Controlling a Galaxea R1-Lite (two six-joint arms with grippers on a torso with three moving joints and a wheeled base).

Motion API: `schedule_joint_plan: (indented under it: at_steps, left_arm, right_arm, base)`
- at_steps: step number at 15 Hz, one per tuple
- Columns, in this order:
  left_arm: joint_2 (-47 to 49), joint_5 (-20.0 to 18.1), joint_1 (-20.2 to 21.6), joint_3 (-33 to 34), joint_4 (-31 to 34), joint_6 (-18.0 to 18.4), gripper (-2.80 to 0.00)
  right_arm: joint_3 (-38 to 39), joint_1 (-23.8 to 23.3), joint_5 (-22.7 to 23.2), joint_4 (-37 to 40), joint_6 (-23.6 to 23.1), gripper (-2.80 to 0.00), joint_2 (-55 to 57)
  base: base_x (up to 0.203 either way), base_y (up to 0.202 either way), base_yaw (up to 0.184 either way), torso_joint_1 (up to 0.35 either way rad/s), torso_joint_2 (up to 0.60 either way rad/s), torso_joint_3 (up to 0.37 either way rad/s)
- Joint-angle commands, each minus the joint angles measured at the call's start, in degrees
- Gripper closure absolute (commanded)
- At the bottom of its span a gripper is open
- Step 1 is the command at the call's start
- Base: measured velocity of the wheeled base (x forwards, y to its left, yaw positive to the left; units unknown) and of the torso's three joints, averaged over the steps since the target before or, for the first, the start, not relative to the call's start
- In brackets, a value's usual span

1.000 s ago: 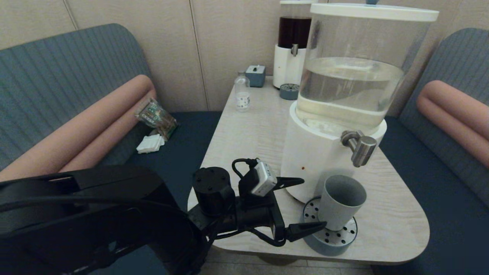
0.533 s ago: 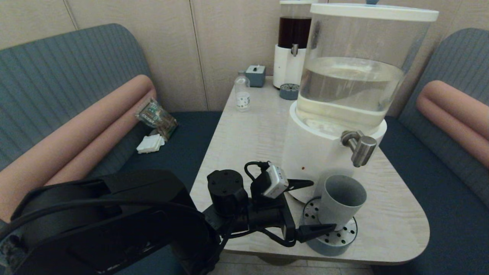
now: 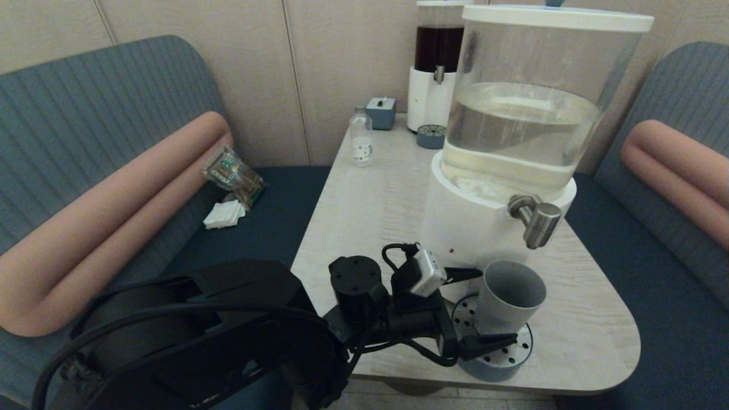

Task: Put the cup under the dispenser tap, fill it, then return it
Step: Place the cup next to the water dispenser

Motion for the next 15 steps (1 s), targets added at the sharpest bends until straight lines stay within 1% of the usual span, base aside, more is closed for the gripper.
schedule_joint_plan:
  at_steps: [1,8,15]
  left_arm:
    - [1.15,-0.16,-0.27,-0.75,-0.48,-0.06,-2.80]
    - [2.66,-0.08,-1.33,-2.69,-0.48,-0.22,-2.80]
    - [4.90,0.28,-2.72,-6.61,-0.48,-1.79,-2.80]
  right_arm:
    - [0.00,0.08,0.00,-0.05,-0.01,0.00,0.05]
    - [0.00,0.07,0.00,-0.05,-0.02,0.00,0.05]
    - [0.00,0.03,0.00,-0.05,-0.05,0.00,0.05]
  base:
    - [0.000,0.000,0.000,0.000,0.00,0.000]
    - [0.000,0.000,0.000,0.000,0.00,0.000]
    - [0.000,0.000,0.000,0.000,0.00,0.000]
